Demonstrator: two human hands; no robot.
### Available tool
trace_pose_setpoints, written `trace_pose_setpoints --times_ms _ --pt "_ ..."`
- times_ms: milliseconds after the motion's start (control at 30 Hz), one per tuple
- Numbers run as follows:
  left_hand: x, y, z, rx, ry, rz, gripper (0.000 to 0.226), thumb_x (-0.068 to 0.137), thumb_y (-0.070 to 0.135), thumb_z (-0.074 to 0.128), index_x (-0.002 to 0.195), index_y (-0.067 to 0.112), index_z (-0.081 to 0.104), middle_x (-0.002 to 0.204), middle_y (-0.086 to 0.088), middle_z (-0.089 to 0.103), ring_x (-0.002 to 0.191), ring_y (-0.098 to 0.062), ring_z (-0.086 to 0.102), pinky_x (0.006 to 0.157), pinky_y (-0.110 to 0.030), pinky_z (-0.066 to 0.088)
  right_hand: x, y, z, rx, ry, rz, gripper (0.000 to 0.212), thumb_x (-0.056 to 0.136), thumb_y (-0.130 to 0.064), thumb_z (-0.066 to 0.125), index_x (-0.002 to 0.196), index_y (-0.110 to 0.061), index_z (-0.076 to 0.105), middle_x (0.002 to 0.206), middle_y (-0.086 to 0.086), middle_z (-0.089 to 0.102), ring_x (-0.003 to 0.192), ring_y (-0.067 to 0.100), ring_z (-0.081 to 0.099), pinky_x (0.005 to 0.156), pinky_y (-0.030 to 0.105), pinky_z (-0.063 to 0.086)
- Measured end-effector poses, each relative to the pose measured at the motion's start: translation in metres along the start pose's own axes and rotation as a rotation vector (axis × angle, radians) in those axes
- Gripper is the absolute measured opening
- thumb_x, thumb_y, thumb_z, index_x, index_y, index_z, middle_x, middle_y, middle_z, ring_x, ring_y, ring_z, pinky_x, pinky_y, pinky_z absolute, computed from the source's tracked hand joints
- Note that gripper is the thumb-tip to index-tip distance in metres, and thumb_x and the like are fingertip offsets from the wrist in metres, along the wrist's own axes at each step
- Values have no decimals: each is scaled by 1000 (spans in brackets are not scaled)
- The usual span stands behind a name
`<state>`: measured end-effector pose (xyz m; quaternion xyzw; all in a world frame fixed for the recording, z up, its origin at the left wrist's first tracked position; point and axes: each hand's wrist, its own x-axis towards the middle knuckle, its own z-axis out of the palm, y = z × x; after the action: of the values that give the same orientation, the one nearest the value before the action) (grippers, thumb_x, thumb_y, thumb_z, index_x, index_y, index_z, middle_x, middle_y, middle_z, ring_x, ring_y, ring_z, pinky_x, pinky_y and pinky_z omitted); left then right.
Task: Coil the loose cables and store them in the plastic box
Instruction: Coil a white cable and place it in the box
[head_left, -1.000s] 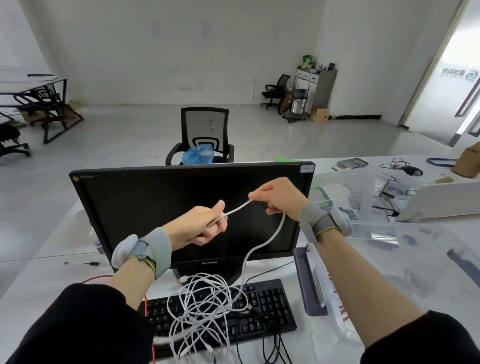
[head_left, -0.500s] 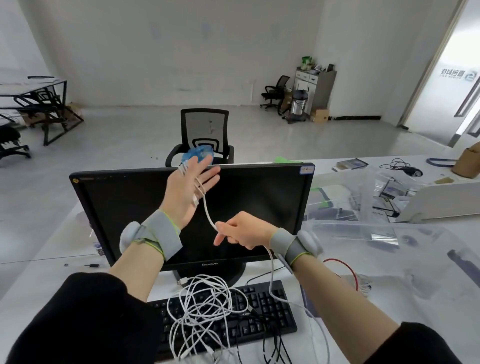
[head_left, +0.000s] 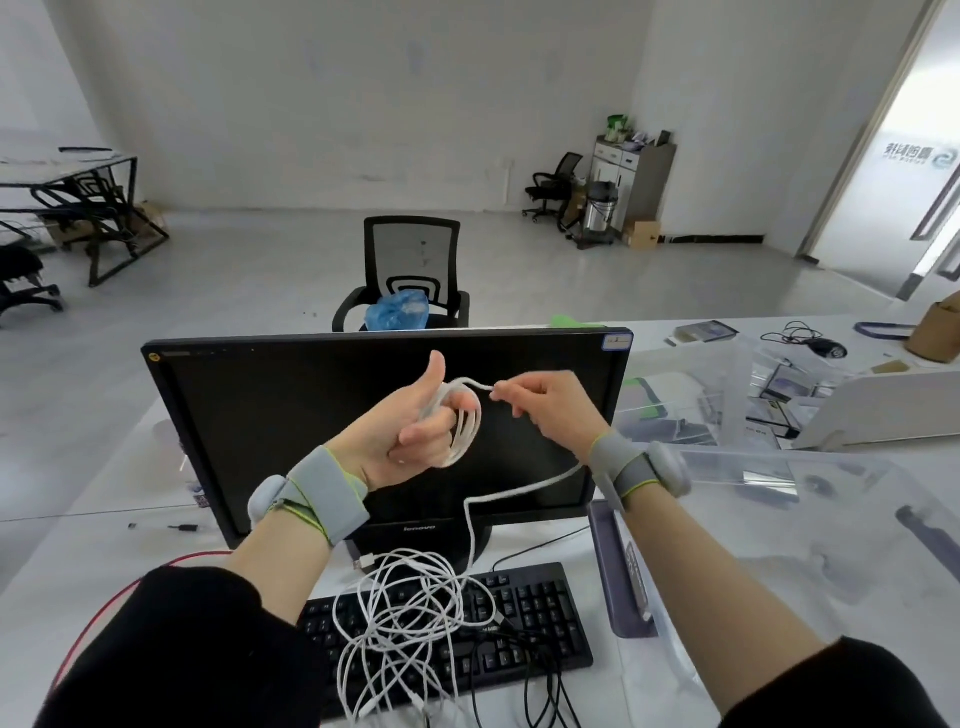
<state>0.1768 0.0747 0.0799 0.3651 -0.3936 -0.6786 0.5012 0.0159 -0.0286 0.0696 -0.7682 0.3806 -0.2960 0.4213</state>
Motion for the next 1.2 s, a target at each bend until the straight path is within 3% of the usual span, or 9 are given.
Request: trace_pose_setpoints --times_ms 167,300,400,533,633,733,1000,1100,1200 --pt "8 2 1 -191 287 291 40 102 33 31 119 7 56 92 3 74 35 -3 43 43 -10 32 -16 14 37 -303 -186 -60 26 96 -30 49 106 -20 70 58 -5 56 54 1 52 67 16 43" --pt "15 2 -4 66 547 361 42 103 26 34 142 12 35 135 -4 53 99 -17 66 85 -26 51 -23 0 52 -462 -534 -19 24 95 -17 49 105 -10 69 59 -7 53 52 2 50 54 7 38" --pt "14 0 -17 513 622 301 48 104 24 31 150 17 18 149 -5 36 129 -22 46 113 -38 31 -27 -13 48 -426 -686 30 22 93 -12 49 101 -9 69 59 -6 50 39 1 45 44 6 35" --pt "6 -18 -31 1123 474 -2 37 103 24 31 120 6 59 140 -3 49 139 -12 29 117 -29 13 -24 -29 23 -332 -687 50 18 90 -16 57 97 -8 72 59 -3 50 46 5 41 45 10 37" --pt "4 -30 -12 1184 332 -123 38 104 26 27 87 11 58 73 -5 67 95 -1 56 93 -17 32 -12 -33 -3 -405 -525 -7 13 86 -24 65 91 -15 74 62 -9 58 52 1 48 53 9 39" --pt "4 -22 -2 980 334 -122 46 103 35 26 89 10 63 43 3 37 40 -8 36 53 -20 37 0 -24 -27 -448 -376 4 5 85 -20 67 85 -17 71 63 -9 59 56 2 52 60 14 41" --pt "-15 9 -6 120 36 93 44 88 44 45 53 20 54 39 10 28 32 -5 23 41 -18 21 8 13 -19 -425 -148 74 12 87 -15 63 89 -9 73 75 4 66 55 6 58 68 22 55" --pt "-13 22 2 -249 37 311 31 88 34 50 69 16 67 35 7 30 32 -7 14 39 -15 19 6 17 7 -159 -59 145 17 91 -17 58 96 -6 71 65 4 62 43 2 55 52 15 51" --pt "-8 36 12 -439 149 436 26 91 26 44 95 13 66 58 9 65 30 -6 26 39 -12 22 -1 14 30 -134 -103 182 25 94 -27 54 94 -8 70 58 0 56 41 7 47 42 13 40"
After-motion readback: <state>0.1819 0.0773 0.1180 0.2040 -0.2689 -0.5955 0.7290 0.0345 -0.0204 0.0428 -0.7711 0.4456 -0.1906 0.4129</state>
